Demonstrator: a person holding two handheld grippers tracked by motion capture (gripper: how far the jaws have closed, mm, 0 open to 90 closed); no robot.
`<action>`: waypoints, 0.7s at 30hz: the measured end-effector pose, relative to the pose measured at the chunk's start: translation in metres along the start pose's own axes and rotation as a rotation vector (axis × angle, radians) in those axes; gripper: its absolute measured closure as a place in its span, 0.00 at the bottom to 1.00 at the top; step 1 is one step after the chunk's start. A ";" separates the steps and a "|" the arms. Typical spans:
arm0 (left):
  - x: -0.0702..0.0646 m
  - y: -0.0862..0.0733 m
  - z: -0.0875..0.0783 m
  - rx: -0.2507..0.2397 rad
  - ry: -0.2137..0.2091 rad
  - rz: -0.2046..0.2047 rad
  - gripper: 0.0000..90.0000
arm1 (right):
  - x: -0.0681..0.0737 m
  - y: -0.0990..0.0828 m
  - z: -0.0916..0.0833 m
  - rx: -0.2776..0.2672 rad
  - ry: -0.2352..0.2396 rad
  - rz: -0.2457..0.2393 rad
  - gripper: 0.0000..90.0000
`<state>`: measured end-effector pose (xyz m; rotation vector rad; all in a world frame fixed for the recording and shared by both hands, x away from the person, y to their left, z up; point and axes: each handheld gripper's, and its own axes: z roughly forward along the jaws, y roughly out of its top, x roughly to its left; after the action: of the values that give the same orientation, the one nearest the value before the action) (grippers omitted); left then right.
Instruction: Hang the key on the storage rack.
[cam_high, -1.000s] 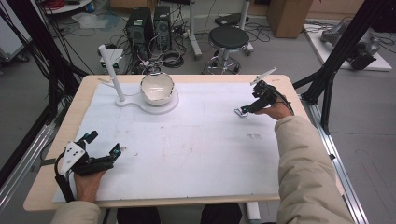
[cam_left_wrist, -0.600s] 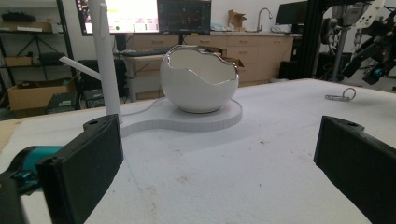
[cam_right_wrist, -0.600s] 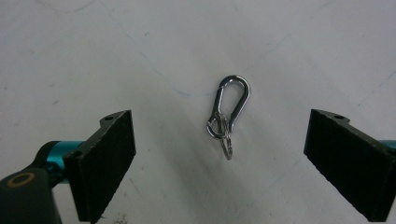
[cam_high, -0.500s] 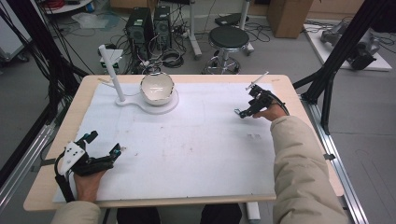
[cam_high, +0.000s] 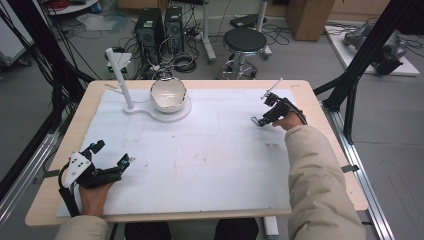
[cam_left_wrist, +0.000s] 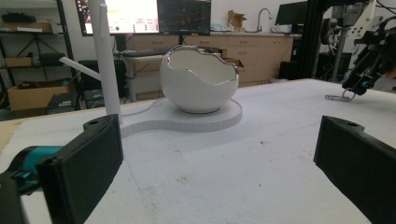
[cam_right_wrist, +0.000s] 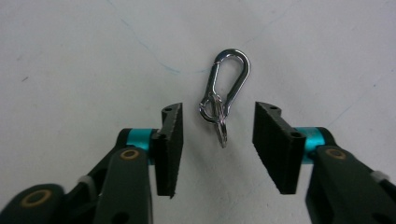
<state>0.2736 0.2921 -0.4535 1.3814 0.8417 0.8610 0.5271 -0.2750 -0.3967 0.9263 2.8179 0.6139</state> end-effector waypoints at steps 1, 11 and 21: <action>0.000 0.000 0.000 0.001 0.001 0.000 0.02 | 0.000 0.000 0.000 0.000 0.000 -0.002 0.66; 0.000 0.000 0.000 0.000 -0.001 0.001 0.02 | 0.002 -0.001 0.001 0.009 -0.012 -0.023 0.83; 0.000 0.000 0.000 0.000 0.001 0.002 0.02 | 0.003 0.000 -0.001 0.011 -0.014 -0.038 0.90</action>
<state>0.2734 0.2922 -0.4535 1.3821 0.8406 0.8633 0.5246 -0.2739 -0.3961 0.8729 2.8227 0.5851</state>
